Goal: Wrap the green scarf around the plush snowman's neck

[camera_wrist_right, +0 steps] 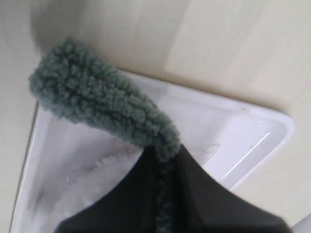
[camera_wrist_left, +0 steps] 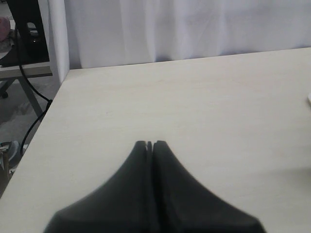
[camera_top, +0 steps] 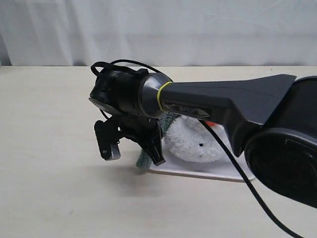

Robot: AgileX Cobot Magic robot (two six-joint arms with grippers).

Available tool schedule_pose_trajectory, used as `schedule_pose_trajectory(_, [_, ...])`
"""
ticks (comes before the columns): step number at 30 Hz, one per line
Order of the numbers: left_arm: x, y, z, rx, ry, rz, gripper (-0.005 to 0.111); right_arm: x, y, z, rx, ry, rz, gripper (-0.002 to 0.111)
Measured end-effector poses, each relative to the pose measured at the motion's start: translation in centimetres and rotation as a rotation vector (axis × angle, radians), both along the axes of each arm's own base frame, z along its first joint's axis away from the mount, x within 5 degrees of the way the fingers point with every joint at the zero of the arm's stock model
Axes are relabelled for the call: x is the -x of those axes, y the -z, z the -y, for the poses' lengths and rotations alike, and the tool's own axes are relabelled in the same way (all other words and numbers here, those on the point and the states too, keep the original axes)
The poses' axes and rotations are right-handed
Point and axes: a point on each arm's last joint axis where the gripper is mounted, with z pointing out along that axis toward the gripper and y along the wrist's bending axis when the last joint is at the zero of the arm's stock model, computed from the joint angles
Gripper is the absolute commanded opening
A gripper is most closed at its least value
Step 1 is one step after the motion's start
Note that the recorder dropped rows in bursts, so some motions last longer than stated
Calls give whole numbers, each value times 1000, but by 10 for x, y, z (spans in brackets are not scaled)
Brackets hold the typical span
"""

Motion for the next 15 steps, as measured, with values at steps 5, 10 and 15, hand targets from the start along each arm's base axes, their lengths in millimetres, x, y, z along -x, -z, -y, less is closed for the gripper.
schedule_pose_trajectory(5, [0,0,0,0,0,0,0,-1,-10,1,-8,1,29,4])
schedule_pose_trajectory(10, [0,0,0,0,0,0,0,2,-45,4,-64,2,79,4])
schedule_pose_trajectory(15, [0,0,0,0,0,0,0,10,-78,7,-157,20,91,4])
